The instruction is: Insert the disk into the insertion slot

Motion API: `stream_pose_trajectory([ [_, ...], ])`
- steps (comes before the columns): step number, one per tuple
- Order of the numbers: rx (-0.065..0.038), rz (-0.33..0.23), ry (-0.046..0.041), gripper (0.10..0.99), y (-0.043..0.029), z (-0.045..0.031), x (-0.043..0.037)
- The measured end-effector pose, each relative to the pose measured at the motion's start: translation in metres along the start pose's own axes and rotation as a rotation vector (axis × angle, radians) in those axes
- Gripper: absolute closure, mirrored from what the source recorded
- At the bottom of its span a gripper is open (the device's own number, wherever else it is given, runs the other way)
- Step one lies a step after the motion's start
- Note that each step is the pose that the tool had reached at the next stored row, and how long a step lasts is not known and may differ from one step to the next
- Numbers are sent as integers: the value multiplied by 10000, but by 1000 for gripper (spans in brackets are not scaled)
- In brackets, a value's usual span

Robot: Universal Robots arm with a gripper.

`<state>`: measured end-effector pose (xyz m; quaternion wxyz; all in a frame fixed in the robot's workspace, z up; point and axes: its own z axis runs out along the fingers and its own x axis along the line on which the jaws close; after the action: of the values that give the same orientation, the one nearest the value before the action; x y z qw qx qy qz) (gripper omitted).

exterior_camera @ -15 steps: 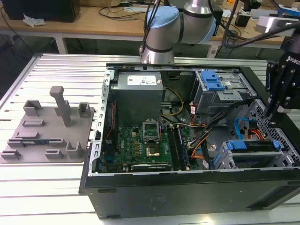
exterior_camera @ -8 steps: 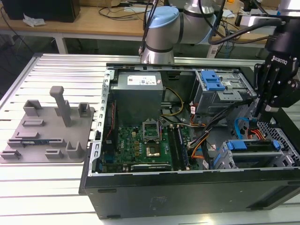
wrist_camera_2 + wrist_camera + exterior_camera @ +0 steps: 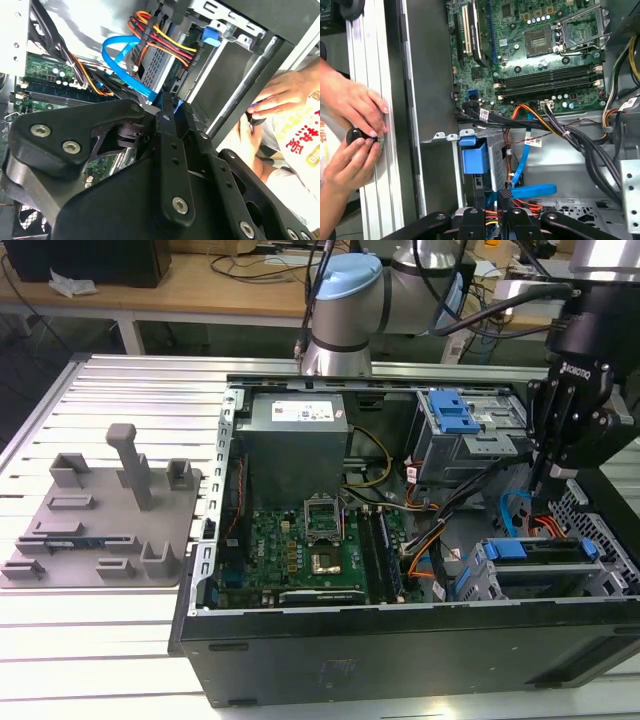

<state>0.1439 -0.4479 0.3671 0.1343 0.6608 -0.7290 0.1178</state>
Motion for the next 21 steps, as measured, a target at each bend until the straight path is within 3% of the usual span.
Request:
stream_pose_trajectory([
  [4, 35, -87, 24, 831, 25, 3, -36],
  [5, 57, -142, 46, 765, 25, 4, -38],
  [6, 65, -160, 71, 765, 26, 4, -38],
  [11, 90, -276, 328, 765, 26, 9, -40],
  [21, 163, -444, 342, 765, 50, 66, -59],
])
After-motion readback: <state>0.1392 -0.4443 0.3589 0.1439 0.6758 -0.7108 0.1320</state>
